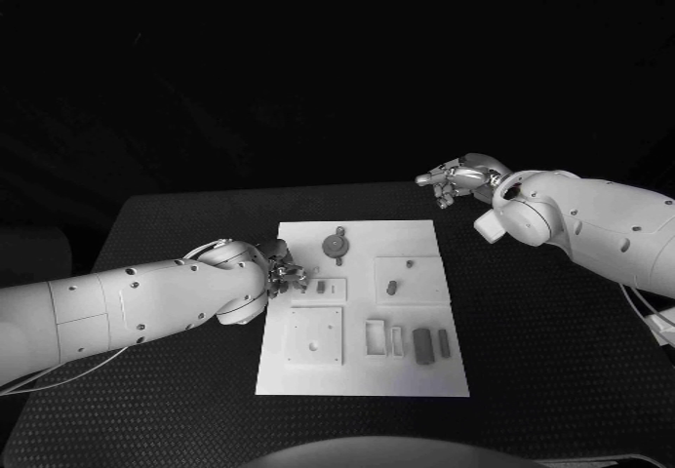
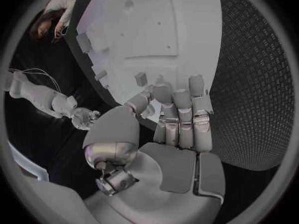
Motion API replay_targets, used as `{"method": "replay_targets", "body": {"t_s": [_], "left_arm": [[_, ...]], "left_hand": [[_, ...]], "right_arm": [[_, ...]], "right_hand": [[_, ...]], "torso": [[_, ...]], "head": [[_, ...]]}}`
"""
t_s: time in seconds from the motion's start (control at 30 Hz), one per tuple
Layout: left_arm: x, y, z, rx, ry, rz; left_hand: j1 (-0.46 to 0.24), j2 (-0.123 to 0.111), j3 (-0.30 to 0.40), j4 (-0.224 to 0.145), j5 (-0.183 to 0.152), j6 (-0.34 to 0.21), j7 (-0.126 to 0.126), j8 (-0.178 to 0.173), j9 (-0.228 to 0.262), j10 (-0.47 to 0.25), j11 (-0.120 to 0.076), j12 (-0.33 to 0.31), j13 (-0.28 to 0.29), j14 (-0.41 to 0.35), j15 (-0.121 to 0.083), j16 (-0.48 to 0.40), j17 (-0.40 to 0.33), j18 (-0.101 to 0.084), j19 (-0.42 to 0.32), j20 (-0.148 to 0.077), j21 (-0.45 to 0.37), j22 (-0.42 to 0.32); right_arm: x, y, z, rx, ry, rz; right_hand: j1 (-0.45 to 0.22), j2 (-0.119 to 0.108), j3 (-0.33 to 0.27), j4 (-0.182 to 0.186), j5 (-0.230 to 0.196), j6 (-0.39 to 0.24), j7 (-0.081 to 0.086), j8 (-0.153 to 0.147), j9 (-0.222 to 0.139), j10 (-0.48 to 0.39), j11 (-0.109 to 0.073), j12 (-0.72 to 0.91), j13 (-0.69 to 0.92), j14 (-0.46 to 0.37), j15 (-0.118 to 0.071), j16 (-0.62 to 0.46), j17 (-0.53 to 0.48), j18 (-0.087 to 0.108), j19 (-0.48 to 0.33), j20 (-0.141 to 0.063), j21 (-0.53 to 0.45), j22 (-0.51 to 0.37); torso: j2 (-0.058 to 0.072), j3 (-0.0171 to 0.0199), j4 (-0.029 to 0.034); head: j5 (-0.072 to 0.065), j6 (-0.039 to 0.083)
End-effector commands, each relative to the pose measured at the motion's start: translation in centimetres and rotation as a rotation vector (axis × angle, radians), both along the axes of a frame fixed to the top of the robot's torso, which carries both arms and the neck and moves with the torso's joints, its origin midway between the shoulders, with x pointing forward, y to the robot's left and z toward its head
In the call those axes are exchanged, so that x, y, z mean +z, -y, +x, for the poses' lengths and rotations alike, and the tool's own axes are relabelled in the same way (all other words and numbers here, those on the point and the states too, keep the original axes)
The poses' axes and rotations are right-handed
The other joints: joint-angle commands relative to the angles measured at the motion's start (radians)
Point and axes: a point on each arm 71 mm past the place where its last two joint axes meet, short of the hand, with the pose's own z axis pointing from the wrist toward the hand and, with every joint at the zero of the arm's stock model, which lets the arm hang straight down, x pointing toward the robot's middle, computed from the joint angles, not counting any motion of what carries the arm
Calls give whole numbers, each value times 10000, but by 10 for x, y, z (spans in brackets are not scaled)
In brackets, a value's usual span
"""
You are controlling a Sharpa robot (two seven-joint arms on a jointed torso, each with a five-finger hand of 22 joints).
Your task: Assemble the parts on the task board
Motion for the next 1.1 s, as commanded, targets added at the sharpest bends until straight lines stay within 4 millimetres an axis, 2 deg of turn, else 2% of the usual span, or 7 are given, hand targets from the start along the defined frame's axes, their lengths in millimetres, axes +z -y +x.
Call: {"method": "replay_targets", "body": {"t_s": [0.03, 0.73, 0.93, 1.1], "left_arm": [[-2, 2, -1, -178, -116, 133], [-4, 4, -7, -678, -325, 529], [-4, 2, -6, -663, -276, 608], [-4, 0, -5, -599, -162, 679]], "left_hand": [[-37, 68, 34, 58, 32, 320, -327, 13, 24, -201, -134, 64, 12, -21, -57, 66, -15, -42, -64, -42, 43, 258], [-102, -11, 42, 195, 39, 408, -359, 40, 55, -218, -164, 127, 0, -31, -52, 147, -95, -57, -131, -67, 159, 252], [-116, 36, 54, 240, 42, 447, -376, 53, 67, -214, -180, 158, -3, -30, -54, 185, -120, -57, -147, -75, 201, 252], [-130, 172, 81, 239, 53, 505, -406, 71, 85, -205, -213, 232, 6, -20, -69, 270, -147, -54, -155, -89, 281, 255]], "right_arm": [[-1, -2, -1, 178, -47, 62], [-2, -2, -1, 194, -118, 146], [-2, -2, -1, 191, -121, 146], [-2, -2, -2, 188, -119, 147]], "right_hand": [[-30, 40, -31, 13, 35, -31, 61, 17, 7, 95, -3, 34, -12, -8, -53, -41, -11, 147, -15, 57, -57, -12], [-36, 45, -35, 21, 35, -26, 60, 22, 8, 94, -4, 45, -34, -5, -53, -45, -11, 147, -12, 59, -64, -11], [-38, 47, -36, 23, 35, -24, 60, 23, 9, 93, -4, 48, -40, -5, -53, -46, -11, 147, -11, 59, -65, -11], [-40, 47, -38, 25, 35, -22, 59, 25, 9, 93, -4, 51, -45, -4, -54, -46, -11, 147, -10, 59, -67, -10]], "torso": [[-2, -3, 0], [0, -10, 4], [-1, -7, 6], [8, -5, 7]], "head": [[-9, -9], [6, -66], [14, -57], [21, -48]]}}
